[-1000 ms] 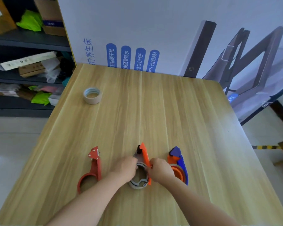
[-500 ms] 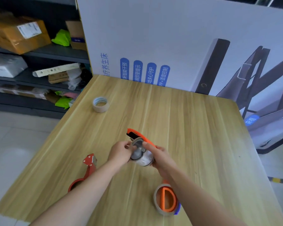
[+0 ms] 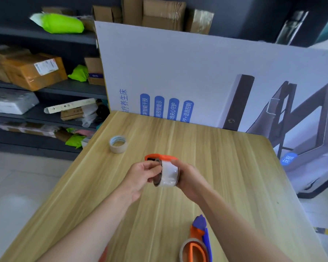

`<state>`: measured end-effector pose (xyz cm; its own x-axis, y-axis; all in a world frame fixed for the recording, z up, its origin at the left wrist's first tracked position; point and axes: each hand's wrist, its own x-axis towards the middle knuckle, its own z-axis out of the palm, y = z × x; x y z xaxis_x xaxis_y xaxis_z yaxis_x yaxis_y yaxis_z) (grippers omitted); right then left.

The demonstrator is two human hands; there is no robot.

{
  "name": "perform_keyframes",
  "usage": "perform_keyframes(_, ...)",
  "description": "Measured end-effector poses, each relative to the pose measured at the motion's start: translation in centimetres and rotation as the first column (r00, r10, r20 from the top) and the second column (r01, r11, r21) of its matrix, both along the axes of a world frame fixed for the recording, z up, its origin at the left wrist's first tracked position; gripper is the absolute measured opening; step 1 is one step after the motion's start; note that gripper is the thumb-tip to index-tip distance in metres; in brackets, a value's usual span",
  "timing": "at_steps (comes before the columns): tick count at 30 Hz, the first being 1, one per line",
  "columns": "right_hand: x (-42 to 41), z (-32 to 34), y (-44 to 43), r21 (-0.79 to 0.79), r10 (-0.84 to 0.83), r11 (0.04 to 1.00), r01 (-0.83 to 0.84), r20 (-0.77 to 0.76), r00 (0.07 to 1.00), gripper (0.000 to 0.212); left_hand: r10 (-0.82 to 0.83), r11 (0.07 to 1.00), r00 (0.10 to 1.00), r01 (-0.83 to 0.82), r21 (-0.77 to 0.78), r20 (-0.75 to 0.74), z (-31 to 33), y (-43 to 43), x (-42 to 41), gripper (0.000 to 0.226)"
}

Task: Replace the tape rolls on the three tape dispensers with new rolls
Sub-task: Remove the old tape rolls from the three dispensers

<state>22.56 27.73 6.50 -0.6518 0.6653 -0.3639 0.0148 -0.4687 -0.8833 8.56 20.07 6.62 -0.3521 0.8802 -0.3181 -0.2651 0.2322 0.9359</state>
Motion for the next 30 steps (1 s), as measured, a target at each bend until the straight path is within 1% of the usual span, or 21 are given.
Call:
perform_keyframes(2,-0.2,0.3,0.2,0.001,-0.014,1.0,0.014,-0.026,1.0,0.04,0.027,1.0,0.999,-0.028,0.003,0.043,0.4,0.4,-0.6,0.012)
perform_keyframes(5,-0.5,0.9,0.1,0.063,0.029,0.998,-0.028,-0.019,0.999,0.037,0.049,0.999,0.995,-0.051,0.017,0.088,0.8,0.6,-1.3,0.013)
perform_keyframes(9,-1.3,1.7,0.0,0.046,0.024,0.999,-0.023,-0.023,0.999,0.037,0.028,0.998,0.99,-0.036,0.054,0.141,1.2,0.3,-2.1,0.022)
perform_keyframes(13,-2.1,2.4,-0.2,0.024,0.036,0.999,-0.034,-0.065,0.997,0.035,-0.025,0.995,0.981,0.007,0.095,0.195,1.8,-0.3,-2.6,0.008)
perform_keyframes(14,-2.3,2.6,-0.2,0.026,0.028,0.999,-0.026,-0.07,0.997,0.037,-0.025,0.995,0.98,0.005,0.103,0.197,2.0,-0.3,-2.8,0.007)
perform_keyframes(15,-2.5,2.7,-0.3,0.029,0.013,1.0,-0.012,-0.064,0.998,0.038,-0.019,0.994,0.981,-0.001,0.106,0.193,2.2,-0.3,-2.9,0.009)
perform_keyframes(17,-2.8,2.8,-0.2,0.017,-0.012,1.0,0.013,-0.063,0.998,0.036,0.0,0.993,0.983,-0.022,0.115,0.184,2.3,-0.2,-3.4,0.021)
perform_keyframes(19,-2.9,3.2,-0.3,-0.011,-0.004,1.0,0.003,-0.077,0.997,0.033,0.011,0.991,0.984,-0.034,0.128,0.176,2.3,-0.2,-3.8,0.03)
perform_keyframes(20,-3.0,3.3,-0.2,-0.017,0.011,1.0,-0.013,-0.085,0.996,0.034,0.008,0.99,0.986,-0.03,0.136,0.164,2.4,-0.2,-4.0,0.031)
perform_keyframes(22,-3.2,3.6,-0.2,-0.017,0.041,0.999,-0.043,-0.108,0.993,0.034,-0.002,0.988,0.991,-0.019,0.155,0.135,2.8,-0.3,-4.2,0.025)
perform_keyframes(25,-3.6,3.9,-0.2,-0.002,0.061,0.998,-0.062,-0.135,0.989,0.028,-0.04,0.986,0.993,0.022,0.165,0.111,3.6,-0.8,-4.5,0.007)
perform_keyframes(27,-3.8,4.2,-0.3,0.009,0.083,0.997,-0.082,-0.146,0.986,0.032,-0.034,0.985,0.993,0.015,0.17,0.111,3.9,-0.9,-4.7,0.008)
perform_keyframes(30,-4.1,4.2,-0.3,-0.014,0.064,0.998,-0.067,-0.155,0.986,0.037,0.054,0.978,0.996,-0.067,0.197,0.07,3.9,-0.8,-4.6,0.011)
